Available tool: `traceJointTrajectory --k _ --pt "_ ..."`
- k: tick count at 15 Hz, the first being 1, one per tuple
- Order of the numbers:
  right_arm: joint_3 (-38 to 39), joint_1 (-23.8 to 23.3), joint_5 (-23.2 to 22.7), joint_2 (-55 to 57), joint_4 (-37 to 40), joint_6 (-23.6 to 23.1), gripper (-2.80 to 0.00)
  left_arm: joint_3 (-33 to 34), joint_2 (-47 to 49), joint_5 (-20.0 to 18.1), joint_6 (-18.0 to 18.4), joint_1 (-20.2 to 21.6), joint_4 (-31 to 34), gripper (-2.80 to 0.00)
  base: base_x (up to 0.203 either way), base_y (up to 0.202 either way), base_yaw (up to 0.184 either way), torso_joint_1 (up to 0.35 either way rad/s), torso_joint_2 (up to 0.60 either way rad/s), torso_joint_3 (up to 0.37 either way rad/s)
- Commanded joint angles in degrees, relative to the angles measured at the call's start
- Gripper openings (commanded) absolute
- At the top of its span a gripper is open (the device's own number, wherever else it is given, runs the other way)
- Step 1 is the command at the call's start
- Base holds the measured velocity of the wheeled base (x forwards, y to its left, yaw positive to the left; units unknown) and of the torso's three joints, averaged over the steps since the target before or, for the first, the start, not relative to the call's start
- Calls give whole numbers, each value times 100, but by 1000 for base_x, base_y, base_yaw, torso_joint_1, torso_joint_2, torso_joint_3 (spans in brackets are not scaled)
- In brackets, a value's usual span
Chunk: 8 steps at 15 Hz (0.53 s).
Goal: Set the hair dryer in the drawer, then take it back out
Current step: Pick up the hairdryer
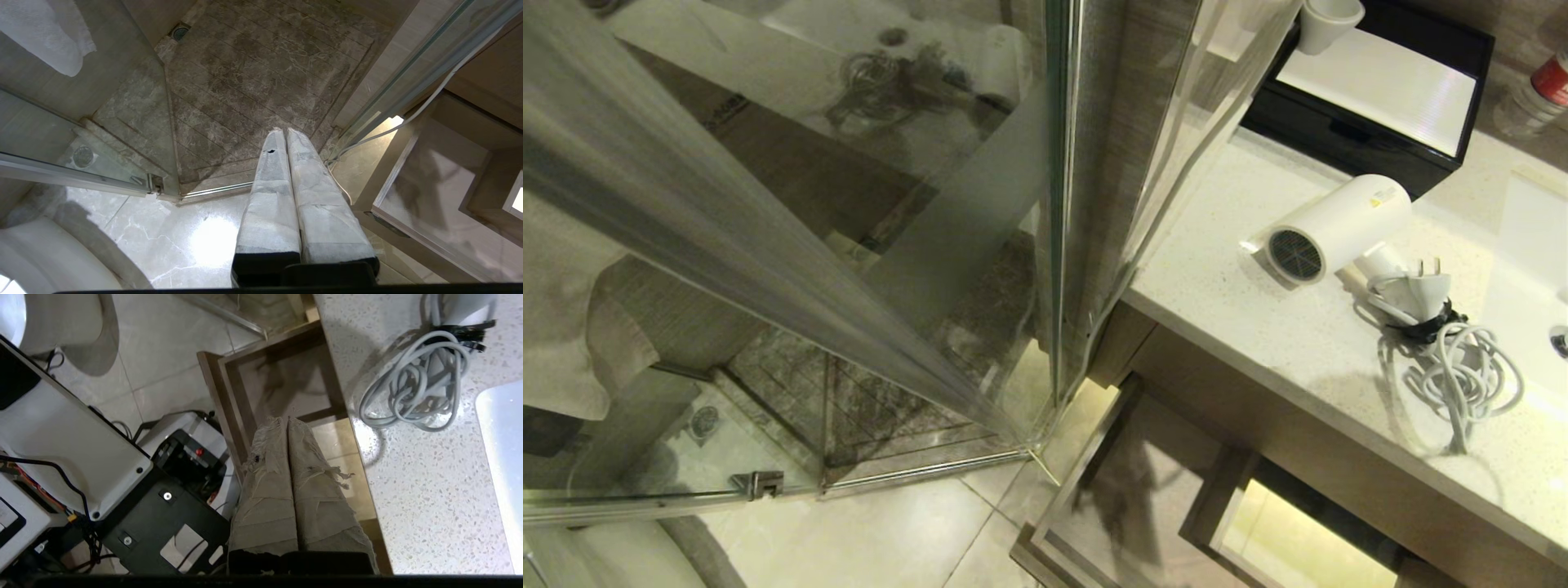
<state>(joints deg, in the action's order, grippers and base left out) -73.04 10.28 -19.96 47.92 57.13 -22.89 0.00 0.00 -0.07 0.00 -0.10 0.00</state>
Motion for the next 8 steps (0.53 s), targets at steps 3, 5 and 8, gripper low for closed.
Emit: traceJointTrajectory --k 3,5,8 --pt "-189 50 395 1339 -20 -297 0 9 0 -1 0 1 0 -280 0 0 0 -14 19 9" --pt "-304 68 1012 1714 -134 -479 0 9 0 -1 0 1 0 -280 0 0 0 0 0 0" --pt "-293 69 1276 2200 -593 -464 0 9 0 -10 0 1 0 -280 0 0 0 0 0 0"
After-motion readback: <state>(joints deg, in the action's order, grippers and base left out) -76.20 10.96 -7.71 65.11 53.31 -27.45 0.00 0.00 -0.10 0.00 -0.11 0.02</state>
